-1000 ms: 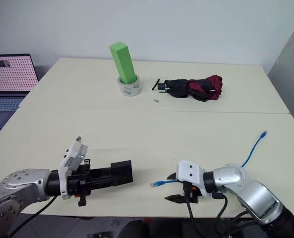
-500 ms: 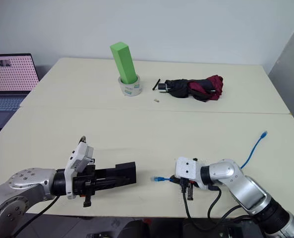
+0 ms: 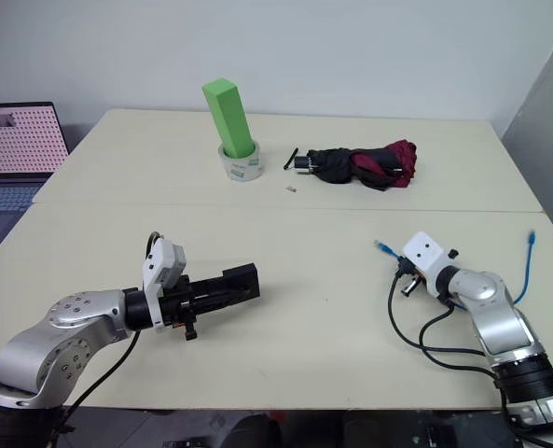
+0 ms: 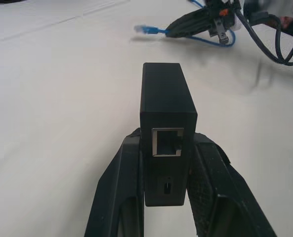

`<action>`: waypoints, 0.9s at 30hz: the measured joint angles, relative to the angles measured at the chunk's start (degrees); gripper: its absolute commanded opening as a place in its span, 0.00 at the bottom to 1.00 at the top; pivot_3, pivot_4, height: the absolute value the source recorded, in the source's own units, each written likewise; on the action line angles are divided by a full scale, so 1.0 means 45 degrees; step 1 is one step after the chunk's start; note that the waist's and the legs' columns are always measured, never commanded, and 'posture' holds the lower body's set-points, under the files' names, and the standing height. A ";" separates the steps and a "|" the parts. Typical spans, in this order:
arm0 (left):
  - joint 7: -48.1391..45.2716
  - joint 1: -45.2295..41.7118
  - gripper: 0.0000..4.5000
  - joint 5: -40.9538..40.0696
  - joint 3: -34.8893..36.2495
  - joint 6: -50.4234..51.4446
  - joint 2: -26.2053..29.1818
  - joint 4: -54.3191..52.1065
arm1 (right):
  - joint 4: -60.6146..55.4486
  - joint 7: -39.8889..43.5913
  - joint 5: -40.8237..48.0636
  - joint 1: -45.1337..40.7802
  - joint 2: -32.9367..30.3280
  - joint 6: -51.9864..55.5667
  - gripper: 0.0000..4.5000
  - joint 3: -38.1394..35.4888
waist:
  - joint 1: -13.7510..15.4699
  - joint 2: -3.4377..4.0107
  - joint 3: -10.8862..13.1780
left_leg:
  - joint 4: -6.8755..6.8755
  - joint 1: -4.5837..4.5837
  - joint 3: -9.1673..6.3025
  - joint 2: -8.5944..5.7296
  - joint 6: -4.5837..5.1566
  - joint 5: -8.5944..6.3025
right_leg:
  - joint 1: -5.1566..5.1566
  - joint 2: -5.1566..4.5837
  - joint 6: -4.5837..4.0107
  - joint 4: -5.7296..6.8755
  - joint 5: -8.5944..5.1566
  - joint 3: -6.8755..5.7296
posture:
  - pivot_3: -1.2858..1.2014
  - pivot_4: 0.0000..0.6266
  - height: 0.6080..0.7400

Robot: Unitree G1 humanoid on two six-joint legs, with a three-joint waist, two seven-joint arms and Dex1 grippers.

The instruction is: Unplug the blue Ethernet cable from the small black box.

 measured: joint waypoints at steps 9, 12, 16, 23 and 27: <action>0.1589 -0.0640 0.18 0.1319 -0.0036 -0.1303 -0.1193 0.1302 | -0.1427 0.1388 0.1263 -0.0170 -0.0132 0.1412 0.57 -0.0454 | 0.0038 0.0010 0.0007 | 0.0007 -0.0011 -0.0003 -0.0003 0.0001 -0.0001 | -0.0003 -0.0003 0.0000 -0.0002 0.0000 -0.0001 | 0.52 0.24 1.00; 0.3372 -0.1243 0.18 0.2672 0.0245 -0.2700 -0.2060 0.2833 | -0.3514 0.2968 0.3052 -0.0410 -0.0557 0.2272 0.58 -0.0771 | 0.0042 0.0012 0.0009 | 0.0009 -0.0007 -0.0008 -0.0002 0.0004 -0.0002 | -0.0001 -0.0002 0.0000 -0.0002 0.0000 -0.0008 | 0.52 0.24 1.00; 0.4944 -0.2031 0.18 0.3828 0.0815 -0.4390 -0.2666 0.4894 | -0.5101 0.3477 0.4315 -0.1479 0.0155 0.3071 0.58 -0.0541 | 0.0023 0.0006 0.0006 | 0.0010 -0.0011 -0.0015 0.0001 0.0002 -0.0001 | -0.0005 -0.0001 0.0000 0.0003 0.0000 -0.0019 | 0.52 0.24 1.00; 0.5685 -0.2690 0.18 0.5027 0.0732 -0.7219 -0.3762 0.8396 | -0.5146 0.3111 0.3991 -0.2623 0.1302 0.3366 0.58 0.1370 | 0.0113 -0.0016 -0.0006 | 0.0023 -0.0026 -0.0019 -0.0017 -0.0003 0.0002 | -0.0007 -0.0031 0.0000 -0.0004 0.0001 -0.0040 | 0.52 0.24 1.00; 0.5777 -0.2840 0.42 0.5510 0.0613 -0.8356 -0.4082 0.9544 | -0.4931 0.3106 0.3813 -0.2619 0.1257 0.3341 0.58 0.1546 | 0.0082 -0.0016 -0.0006 | 0.0025 -0.0019 -0.0014 -0.0016 -0.0004 0.0002 | -0.0007 -0.0035 0.0000 0.0002 0.0001 -0.0038 | 0.52 0.24 1.00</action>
